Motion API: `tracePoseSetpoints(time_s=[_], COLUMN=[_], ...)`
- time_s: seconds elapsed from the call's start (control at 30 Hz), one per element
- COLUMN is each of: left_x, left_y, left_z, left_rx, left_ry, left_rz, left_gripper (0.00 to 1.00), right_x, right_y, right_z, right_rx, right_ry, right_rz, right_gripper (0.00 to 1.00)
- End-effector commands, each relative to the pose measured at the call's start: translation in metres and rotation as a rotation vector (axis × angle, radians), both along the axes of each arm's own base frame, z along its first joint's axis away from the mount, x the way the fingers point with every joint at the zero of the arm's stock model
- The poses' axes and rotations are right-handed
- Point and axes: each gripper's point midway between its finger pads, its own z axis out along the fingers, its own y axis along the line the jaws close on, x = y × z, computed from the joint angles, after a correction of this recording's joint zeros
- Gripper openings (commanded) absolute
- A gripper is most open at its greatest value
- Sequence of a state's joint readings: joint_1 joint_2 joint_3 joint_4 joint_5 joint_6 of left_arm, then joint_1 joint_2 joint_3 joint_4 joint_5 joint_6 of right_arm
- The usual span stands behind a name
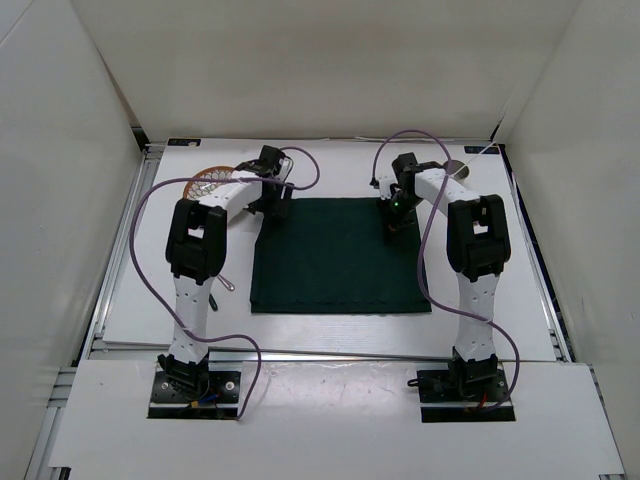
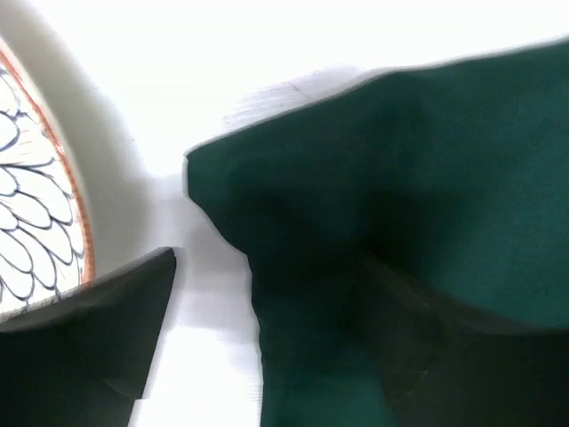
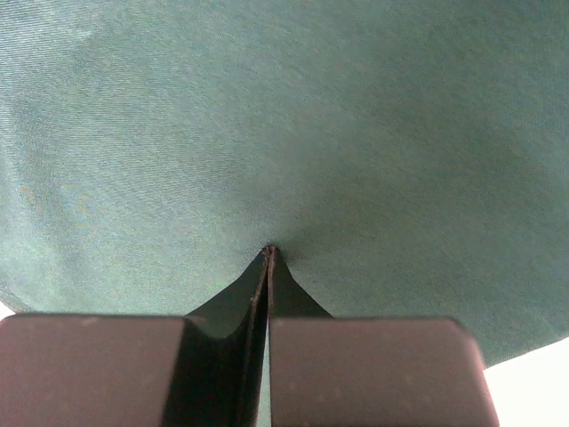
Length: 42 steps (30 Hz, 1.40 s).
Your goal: Set the dinner table for one person
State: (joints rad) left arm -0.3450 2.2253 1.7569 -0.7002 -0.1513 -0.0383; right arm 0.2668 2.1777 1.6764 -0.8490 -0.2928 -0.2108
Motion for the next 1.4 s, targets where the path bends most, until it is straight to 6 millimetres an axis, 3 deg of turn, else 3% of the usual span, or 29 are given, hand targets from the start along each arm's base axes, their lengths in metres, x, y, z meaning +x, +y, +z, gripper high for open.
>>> tracePoseSetpoints(time_s=[0.0, 0.13, 0.27, 0.4, 0.53, 0.63, 0.7, 0.77, 0.8, 0.83, 0.87, 0.9, 0.93, 0.97, 1.0, 1.03, 1.1, 1.13, 1.23, 1.27, 1.37], left_x=[-0.012, 0.006, 0.022, 0.023, 0.013, 0.009, 0.010, 0.007, 0.005, 0.003, -0.003, -0.004, -0.007, -0.012, -0.016, -0.020, -0.026, -0.033, -0.034, -0.037, -0.037], left_y=[-0.009, -0.001, 0.010, 0.029, 0.045, 0.058, 0.072, 0.086, 0.102, 0.110, 0.122, 0.128, 0.154, 0.166, 0.167, 0.196, 0.205, 0.226, 0.233, 0.247, 0.256], left_z=[0.008, 0.034, 0.074, 0.108, 0.095, 0.097, 0.105, 0.118, 0.118, 0.120, 0.124, 0.125, 0.126, 0.129, 0.129, 0.128, 0.129, 0.128, 0.127, 0.121, 0.113], left_rx=[0.000, 0.028, 0.060, 0.081, 0.103, 0.137, 0.172, 0.198, 0.202, 0.190, 0.191, 0.149, 0.131, 0.099, 0.022, -0.014, -0.118, -0.145, -0.289, -0.326, -0.446], left_ry=[0.025, -0.050, -0.152, -0.218, -0.181, -0.188, -0.210, -0.234, -0.230, -0.228, -0.230, -0.224, -0.218, -0.219, -0.202, -0.198, -0.187, -0.186, -0.184, -0.173, -0.160], left_rz=[-0.019, -0.026, -0.011, 0.012, 0.036, 0.056, 0.083, 0.109, 0.139, 0.152, 0.175, 0.177, 0.226, 0.256, 0.243, 0.310, 0.313, 0.355, 0.344, 0.372, 0.389], left_gripper=[1.00, 1.00, 1.00, 1.00, 0.97, 0.96, 0.96, 0.96, 0.96, 0.96, 0.96, 0.96, 0.96, 0.96, 0.96, 0.96, 0.96, 0.96, 0.95, 0.95, 0.94], right_x=[-0.003, -0.005, -0.005, -0.006, -0.003, -0.003, -0.001, 0.001, 0.001, -0.001, -0.001, 0.000, -0.007, -0.012, -0.027, -0.037, -0.064, -0.082, -0.128, -0.137, -0.140], right_y=[0.005, 0.004, 0.006, 0.009, 0.010, 0.012, 0.012, 0.012, 0.012, 0.011, 0.011, 0.011, 0.006, 0.004, -0.001, -0.008, -0.021, -0.031, -0.050, -0.063, -0.086], right_z=[0.006, 0.004, 0.008, 0.011, 0.014, 0.019, 0.029, 0.041, 0.049, 0.054, 0.073, 0.083, 0.102, 0.108, 0.102, 0.103, 0.114, 0.114, 0.121, 0.123, 0.138], right_rx=[-0.005, -0.007, 0.005, 0.024, 0.027, 0.038, 0.045, 0.053, 0.054, 0.055, 0.064, 0.068, 0.066, 0.066, 0.054, 0.063, 0.097, 0.100, 0.078, 0.016, -0.104], right_ry=[-0.017, -0.009, -0.015, -0.008, -0.018, -0.026, -0.055, -0.084, -0.098, -0.101, -0.134, -0.172, -0.214, -0.229, -0.209, -0.199, -0.188, -0.181, -0.180, -0.190, -0.292], right_rz=[0.019, 0.019, 0.021, 0.024, 0.024, 0.026, 0.035, 0.035, 0.045, 0.045, 0.046, 0.071, 0.083, 0.094, 0.124, 0.131, 0.137, 0.168, 0.293, 0.320, 0.366], right_gripper=[0.00, 0.00, 0.00, 0.00, 0.00, 0.00, 0.12, 0.51, 0.62, 0.64, 0.65, 0.71, 0.74, 0.78, 0.81, 0.82, 0.86, 0.88, 0.93, 0.95, 1.00])
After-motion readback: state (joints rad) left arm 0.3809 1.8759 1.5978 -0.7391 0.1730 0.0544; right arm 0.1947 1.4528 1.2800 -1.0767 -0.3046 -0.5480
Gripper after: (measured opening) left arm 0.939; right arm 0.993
